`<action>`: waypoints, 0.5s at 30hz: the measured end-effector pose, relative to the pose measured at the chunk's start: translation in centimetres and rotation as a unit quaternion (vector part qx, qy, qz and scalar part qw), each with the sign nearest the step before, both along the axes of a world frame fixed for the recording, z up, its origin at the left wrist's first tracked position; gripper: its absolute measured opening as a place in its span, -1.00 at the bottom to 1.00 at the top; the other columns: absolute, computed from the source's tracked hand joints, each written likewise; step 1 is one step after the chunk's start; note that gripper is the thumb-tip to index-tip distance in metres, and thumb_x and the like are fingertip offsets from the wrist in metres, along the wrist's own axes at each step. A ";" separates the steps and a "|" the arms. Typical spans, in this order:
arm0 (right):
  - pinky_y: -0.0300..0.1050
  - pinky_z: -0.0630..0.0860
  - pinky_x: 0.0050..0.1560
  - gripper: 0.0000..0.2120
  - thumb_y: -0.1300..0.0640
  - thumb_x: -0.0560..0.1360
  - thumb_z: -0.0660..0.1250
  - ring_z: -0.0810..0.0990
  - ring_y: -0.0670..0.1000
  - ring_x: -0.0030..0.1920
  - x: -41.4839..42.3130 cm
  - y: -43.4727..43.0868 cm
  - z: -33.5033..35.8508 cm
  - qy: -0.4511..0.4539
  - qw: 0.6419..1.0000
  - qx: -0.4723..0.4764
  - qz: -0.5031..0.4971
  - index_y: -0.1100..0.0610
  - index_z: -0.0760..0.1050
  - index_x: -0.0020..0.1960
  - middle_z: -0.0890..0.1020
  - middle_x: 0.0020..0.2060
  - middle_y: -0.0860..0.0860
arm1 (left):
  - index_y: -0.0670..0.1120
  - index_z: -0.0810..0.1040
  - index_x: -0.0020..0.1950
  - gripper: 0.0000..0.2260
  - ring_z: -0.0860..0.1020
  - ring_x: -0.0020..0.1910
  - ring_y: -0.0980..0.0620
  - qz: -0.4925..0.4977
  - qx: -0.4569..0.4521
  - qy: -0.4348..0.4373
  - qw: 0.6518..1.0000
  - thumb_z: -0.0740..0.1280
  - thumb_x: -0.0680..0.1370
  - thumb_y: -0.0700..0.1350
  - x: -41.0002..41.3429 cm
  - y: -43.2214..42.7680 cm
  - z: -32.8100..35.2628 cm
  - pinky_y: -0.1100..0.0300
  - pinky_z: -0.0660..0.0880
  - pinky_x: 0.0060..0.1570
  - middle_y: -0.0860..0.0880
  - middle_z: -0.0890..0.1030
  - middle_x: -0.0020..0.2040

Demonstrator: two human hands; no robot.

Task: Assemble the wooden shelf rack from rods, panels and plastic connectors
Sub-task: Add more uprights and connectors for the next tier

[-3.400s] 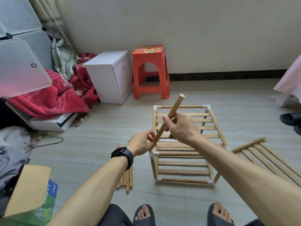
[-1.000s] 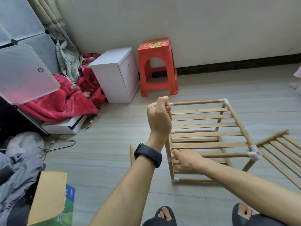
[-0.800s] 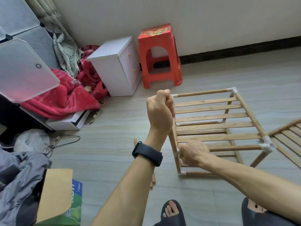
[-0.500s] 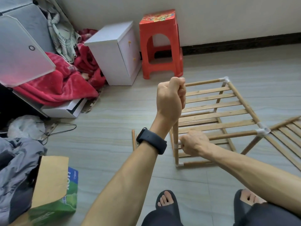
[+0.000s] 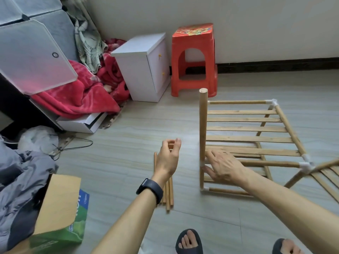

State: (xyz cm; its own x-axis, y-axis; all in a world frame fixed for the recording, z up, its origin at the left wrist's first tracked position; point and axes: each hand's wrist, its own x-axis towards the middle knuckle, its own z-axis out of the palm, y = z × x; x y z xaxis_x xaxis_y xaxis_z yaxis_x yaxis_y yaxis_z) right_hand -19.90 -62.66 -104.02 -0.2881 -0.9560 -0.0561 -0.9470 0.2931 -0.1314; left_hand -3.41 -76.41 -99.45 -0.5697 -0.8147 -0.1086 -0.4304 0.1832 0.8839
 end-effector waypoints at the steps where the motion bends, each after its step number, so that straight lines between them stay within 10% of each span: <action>1: 0.05 0.43 0.17 -0.67 -0.19 0.66 0.05 0.54 0.12 0.05 -0.2 -0.2 -0.2 0.007 1.000 -0.019 0.011 0.04 0.33 0.18 0.53 0.03 0.01 | 0.05 0.43 0.25 -0.57 0.53 0.12 0.08 0.001 0.012 -0.074 0.997 0.19 0.58 0.33 1.1 -1.0 -2.8 0.09 0.50 0.15 0.00 0.57 0.22; 6: 0.05 0.47 -0.05 -0.70 -0.16 0.69 -0.11 0.52 0.11 -0.13 -0.9 -1.6 -0.8 0.019 0.999 -0.035 0.017 0.00 0.28 0.09 0.52 -0.12 -0.03 | -0.08 0.33 0.47 -0.50 0.42 0.36 -0.21 -0.025 0.056 -0.376 0.925 0.24 0.61 0.14 5.9 -2.3 -14.0 -0.06 0.43 0.33 -0.18 0.44 0.38; 15: -0.01 0.31 -0.32 -0.74 -0.15 0.70 -0.06 0.60 0.15 -0.20 -1.1 -2.3 -2.2 0.023 0.997 -0.069 0.013 0.00 0.26 0.10 0.54 -0.14 -0.03 | -0.08 0.34 0.41 -0.67 0.53 0.30 -0.12 -0.065 0.009 -0.541 0.838 0.18 0.64 -0.13 4.6 0.0 -22.4 0.02 0.52 0.13 -0.10 0.55 0.32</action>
